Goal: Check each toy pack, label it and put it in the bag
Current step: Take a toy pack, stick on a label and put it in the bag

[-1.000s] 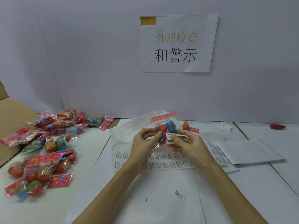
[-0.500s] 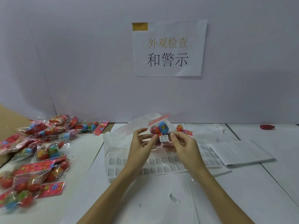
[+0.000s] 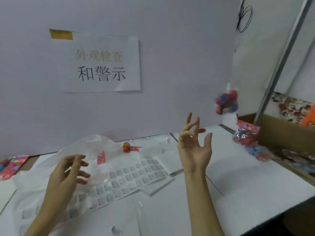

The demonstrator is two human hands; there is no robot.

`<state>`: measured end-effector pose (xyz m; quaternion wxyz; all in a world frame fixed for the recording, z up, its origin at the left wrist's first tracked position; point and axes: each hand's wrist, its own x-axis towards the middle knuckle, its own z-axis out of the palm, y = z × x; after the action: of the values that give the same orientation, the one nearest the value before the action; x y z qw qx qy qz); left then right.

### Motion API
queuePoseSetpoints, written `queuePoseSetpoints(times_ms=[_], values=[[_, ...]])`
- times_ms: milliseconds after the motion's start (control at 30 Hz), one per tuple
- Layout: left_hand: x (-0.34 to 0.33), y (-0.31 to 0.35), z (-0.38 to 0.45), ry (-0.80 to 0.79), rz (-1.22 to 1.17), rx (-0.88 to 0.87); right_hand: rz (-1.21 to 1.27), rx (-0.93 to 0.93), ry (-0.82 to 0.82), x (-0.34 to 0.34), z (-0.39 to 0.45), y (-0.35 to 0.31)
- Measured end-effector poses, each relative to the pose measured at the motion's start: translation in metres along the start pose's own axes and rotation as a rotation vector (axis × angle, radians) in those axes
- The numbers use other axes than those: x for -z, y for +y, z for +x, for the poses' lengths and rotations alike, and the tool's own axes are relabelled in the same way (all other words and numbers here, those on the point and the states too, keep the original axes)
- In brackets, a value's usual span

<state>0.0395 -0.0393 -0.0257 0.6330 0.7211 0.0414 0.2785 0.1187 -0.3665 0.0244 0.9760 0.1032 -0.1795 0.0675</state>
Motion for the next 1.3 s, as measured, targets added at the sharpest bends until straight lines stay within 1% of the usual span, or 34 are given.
queuePoseSetpoints(times_ms=[67,167,267,367,400,467,500,567,633,700,733,767,800,833,933,1000,1067,1133,1300], values=[[-0.003,0.0,0.001,-0.003,0.013,0.011,-0.005,0.003,0.033,0.006,-0.001,-0.006],[-0.004,-0.002,-0.002,-0.033,0.078,0.007,-0.176,-0.083,0.187,0.017,0.004,0.012],[-0.003,0.0,-0.005,-0.022,0.214,-0.045,-0.436,-0.22,0.3,0.024,0.008,0.043],[-0.003,0.001,-0.006,0.026,0.384,-0.135,-0.79,-0.427,0.327,0.038,0.003,0.077],[-0.002,0.003,-0.007,0.05,0.445,-0.179,-0.937,-0.502,0.307,0.043,0.0,0.089],[0.002,0.005,-0.008,0.102,0.576,-0.266,-1.241,-0.619,0.213,0.055,-0.007,0.109],[0.005,0.005,-0.007,0.135,0.648,-0.292,-1.371,-0.651,0.147,0.061,-0.01,0.116],[0.016,0.0,0.001,0.227,0.76,-0.298,-1.554,-0.68,0.006,0.075,-0.014,0.123],[0.035,-0.004,0.014,0.35,0.757,-0.225,-1.71,-0.67,-0.121,0.087,-0.017,0.125],[0.058,-0.007,0.032,0.479,0.733,-0.081,-1.874,-0.654,-0.221,0.095,-0.018,0.126],[0.071,-0.01,0.042,0.515,0.758,-0.01,-1.928,-0.651,-0.26,0.097,-0.019,0.126],[0.084,-0.014,0.052,0.52,0.806,0.051,-1.951,-0.653,-0.29,0.098,-0.019,0.127],[0.096,-0.018,0.061,0.488,0.867,0.101,-1.957,-0.655,-0.309,0.097,-0.019,0.127],[0.108,-0.023,0.069,0.421,0.947,0.146,-1.958,-0.656,-0.32,0.096,-0.019,0.126],[0.138,-0.04,0.085,0.13,1.233,0.272,-1.966,-0.655,-0.345,0.094,-0.018,0.124],[0.15,-0.048,0.092,0.041,1.296,0.315,-1.968,-0.664,-0.355,0.095,-0.018,0.123],[0.153,-0.052,0.096,0.028,1.362,0.297,-1.973,-0.671,-0.356,0.095,-0.018,0.122],[0.153,-0.053,0.099,0.043,1.42,0.243,-1.98,-0.669,-0.359,0.096,-0.017,0.122],[0.146,-0.04,0.098,0.2,1.265,0.122,-1.991,-0.67,-0.342,0.092,-0.017,0.123]])
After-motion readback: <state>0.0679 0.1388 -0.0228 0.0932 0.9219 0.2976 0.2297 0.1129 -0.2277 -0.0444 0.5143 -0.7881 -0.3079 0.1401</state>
